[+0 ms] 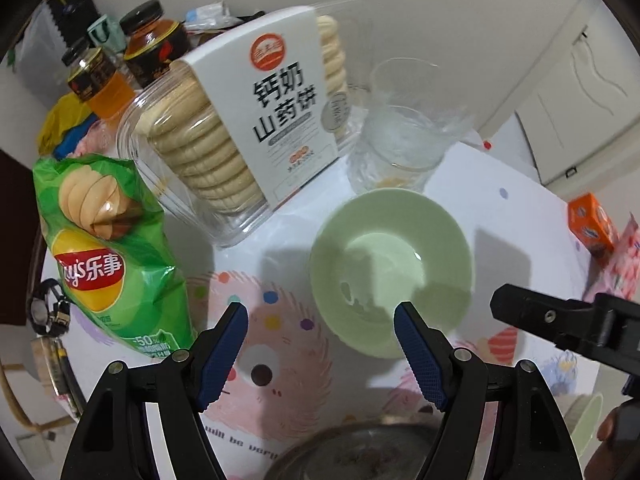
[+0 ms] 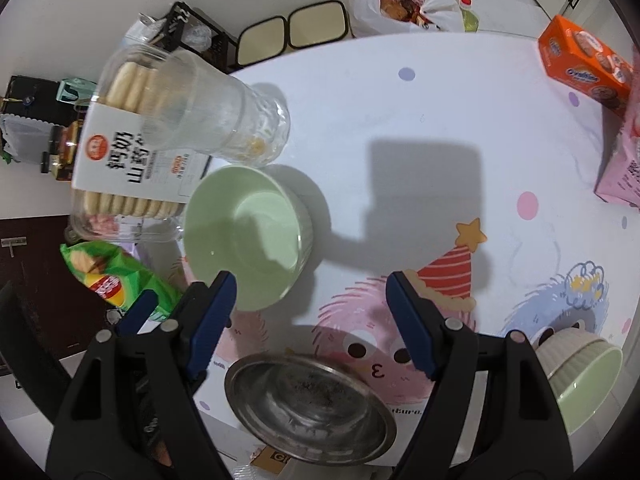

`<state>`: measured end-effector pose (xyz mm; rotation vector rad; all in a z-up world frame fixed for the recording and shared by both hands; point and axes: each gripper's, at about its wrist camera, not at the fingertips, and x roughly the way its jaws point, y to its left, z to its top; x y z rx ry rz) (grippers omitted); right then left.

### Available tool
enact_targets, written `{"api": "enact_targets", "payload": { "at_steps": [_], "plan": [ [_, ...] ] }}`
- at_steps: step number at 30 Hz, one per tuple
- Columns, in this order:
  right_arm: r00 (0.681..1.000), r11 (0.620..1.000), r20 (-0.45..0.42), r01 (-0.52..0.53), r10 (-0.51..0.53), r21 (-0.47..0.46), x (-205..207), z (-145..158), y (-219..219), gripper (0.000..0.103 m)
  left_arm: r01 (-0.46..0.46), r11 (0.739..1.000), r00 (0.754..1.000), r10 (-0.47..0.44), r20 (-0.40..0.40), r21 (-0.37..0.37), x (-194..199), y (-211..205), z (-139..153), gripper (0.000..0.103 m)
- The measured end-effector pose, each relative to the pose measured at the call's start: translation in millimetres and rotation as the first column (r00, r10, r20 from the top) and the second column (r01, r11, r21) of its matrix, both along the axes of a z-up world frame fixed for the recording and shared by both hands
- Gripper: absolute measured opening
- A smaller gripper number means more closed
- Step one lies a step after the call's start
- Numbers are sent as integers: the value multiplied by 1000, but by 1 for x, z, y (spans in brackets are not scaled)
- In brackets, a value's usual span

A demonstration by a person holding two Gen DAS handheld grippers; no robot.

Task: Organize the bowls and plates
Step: 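Close both grippers on the rim of the second green bowl, then carry the second green bowl onto the bowl stack and open both grippers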

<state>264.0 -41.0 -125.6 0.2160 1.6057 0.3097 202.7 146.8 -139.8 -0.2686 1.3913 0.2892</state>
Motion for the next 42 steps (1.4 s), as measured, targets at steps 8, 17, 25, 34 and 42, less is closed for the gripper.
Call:
{"api": "enact_targets", "payload": {
  "at_steps": [8,17,25,34,42],
  "plan": [
    [1000,1000,-20,-19,19,-20,12,-21,8,78,-7,1000,1000,7,-25,4,12,2,-24,75],
    [998,996,-9,-70,70,-60,21,-48,17,55,9,1000,997,-10,-82,-11,16,2,-64,30],
    [995,995,-13,-99,99,-20,20,-58,23,22,19,1000,996,-20,-83,-8,14,-5,-79,16],
    [984,983,10,-176,177,-51,14,-53,38,11,9,1000,998,-9,-69,-7,11,-5,-82,13],
    [976,974,31,-211,214,-77,0,-49,35,11,24,1000,998,-24,-51,0,0,-4,-66,11]
  ]
}}
